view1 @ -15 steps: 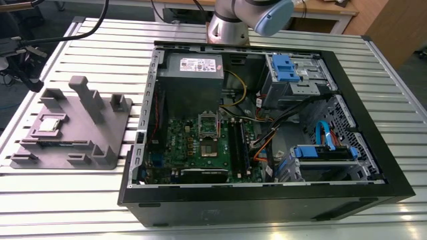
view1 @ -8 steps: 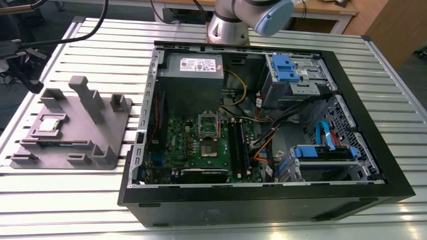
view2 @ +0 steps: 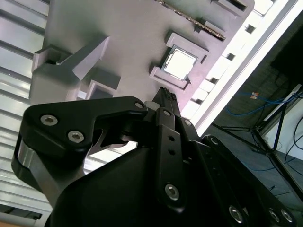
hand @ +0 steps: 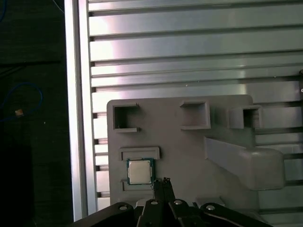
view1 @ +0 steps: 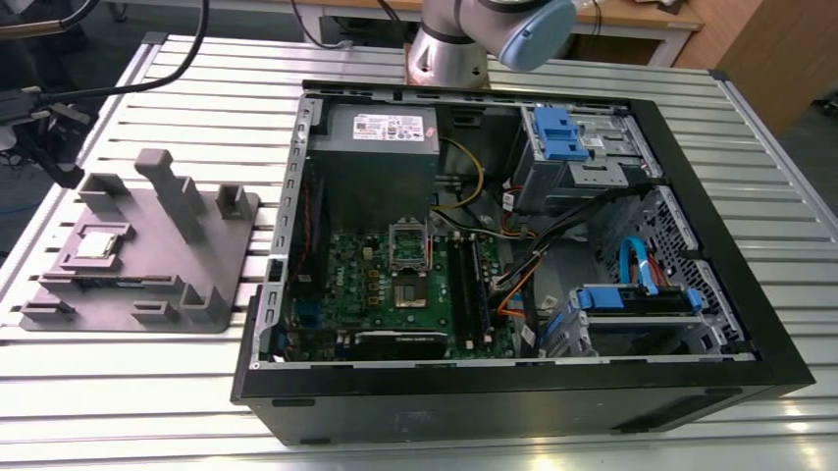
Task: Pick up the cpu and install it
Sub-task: 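Reach for the cpu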
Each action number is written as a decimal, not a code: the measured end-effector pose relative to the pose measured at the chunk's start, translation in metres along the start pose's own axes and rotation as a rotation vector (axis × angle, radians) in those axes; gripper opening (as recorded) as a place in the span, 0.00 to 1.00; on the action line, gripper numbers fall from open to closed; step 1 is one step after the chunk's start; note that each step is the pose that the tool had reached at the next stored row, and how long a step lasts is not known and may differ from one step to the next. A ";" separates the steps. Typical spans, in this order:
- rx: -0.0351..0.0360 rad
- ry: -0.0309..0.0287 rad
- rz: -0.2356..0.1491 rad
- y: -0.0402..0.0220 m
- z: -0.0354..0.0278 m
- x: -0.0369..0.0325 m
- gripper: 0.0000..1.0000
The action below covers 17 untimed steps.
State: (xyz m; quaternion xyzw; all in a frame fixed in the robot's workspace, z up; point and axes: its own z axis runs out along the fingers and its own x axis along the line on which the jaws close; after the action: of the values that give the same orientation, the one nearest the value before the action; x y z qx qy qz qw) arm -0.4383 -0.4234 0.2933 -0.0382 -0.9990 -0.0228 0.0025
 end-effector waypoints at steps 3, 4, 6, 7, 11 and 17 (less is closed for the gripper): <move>0.0000 0.0000 0.000 -0.0003 0.0030 0.0026 0.11; 0.0001 0.0001 0.000 -0.0005 0.0040 0.0034 0.11; 0.0002 0.0001 0.000 -0.0007 0.0063 0.0056 0.11; 0.0001 0.0001 0.000 -0.0009 0.0075 0.0068 0.11; 0.0001 -0.0001 0.000 -0.0015 0.0136 0.0109 0.11; 0.0002 0.0001 0.000 -0.0029 0.0228 0.0153 0.11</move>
State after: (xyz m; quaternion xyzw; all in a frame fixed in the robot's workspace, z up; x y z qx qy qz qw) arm -0.4539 -0.4241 0.2705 -0.0381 -0.9990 -0.0227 0.0026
